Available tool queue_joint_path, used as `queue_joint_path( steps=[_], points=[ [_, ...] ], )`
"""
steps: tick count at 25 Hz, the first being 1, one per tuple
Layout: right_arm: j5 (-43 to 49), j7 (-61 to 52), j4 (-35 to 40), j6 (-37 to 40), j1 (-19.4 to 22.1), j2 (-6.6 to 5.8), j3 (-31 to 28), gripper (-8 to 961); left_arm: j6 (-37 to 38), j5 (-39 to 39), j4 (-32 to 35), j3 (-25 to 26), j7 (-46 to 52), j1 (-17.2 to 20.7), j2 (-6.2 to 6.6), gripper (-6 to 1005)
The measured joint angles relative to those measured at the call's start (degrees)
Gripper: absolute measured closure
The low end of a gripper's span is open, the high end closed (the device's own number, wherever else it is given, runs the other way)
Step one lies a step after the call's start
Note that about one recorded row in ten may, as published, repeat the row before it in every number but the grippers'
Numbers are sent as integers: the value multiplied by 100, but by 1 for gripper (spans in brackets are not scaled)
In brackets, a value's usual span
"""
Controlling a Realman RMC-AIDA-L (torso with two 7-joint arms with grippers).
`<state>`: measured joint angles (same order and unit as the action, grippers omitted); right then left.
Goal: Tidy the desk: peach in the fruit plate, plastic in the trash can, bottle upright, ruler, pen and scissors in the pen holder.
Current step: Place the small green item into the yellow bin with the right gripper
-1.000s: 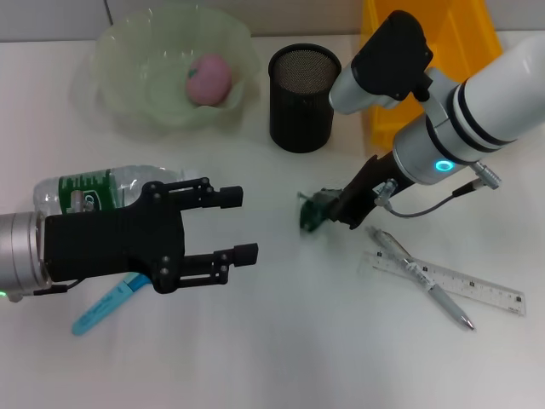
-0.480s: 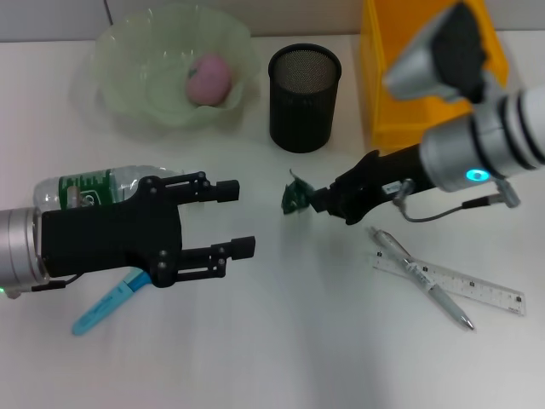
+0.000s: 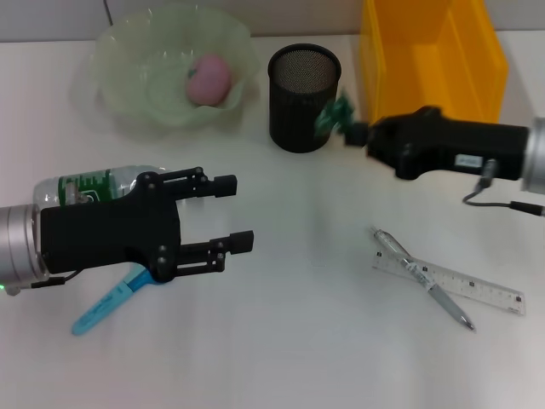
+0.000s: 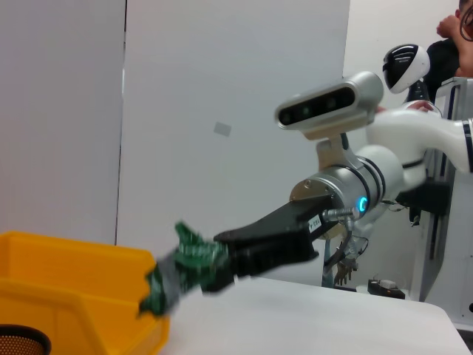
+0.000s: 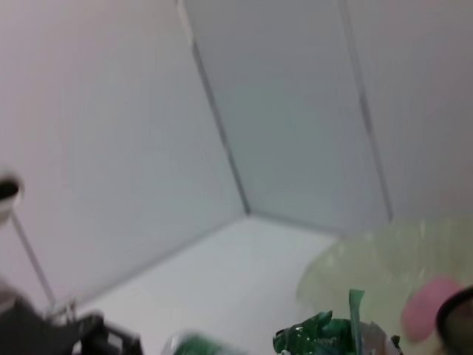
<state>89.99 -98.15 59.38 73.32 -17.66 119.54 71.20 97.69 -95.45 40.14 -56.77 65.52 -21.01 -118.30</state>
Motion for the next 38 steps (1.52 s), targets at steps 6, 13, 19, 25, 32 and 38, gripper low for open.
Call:
queue_joint_path(
  steps=[6,13,19,25,32,38],
  points=[
    [-1404,1191,-816,2,168,-13,-115,954,-15,0,-56,0,-17,-33,-7,294],
    [-2636,2008,-1480,-89,158,-13,-571,955,-86,0,-69,0,-26,-77,-8,294],
    [-2713,1972,-1948,-591,-154,-17,-1022,955,-102,0,-69,0,-29,-86,-8,294],
    [-2717,1954,-2241,-1439,-444,-21,-1026,949,-148,2,-67,17,-31,-111,-3,294],
    [-2691,1830,-2463,-2135,-700,-20,-995,932,-161,2,-67,87,-31,-151,9,294],
    [-2691,1821,-2551,-2358,-791,-19,-991,918,-239,0,-67,88,-31,-186,10,294]
  ],
)
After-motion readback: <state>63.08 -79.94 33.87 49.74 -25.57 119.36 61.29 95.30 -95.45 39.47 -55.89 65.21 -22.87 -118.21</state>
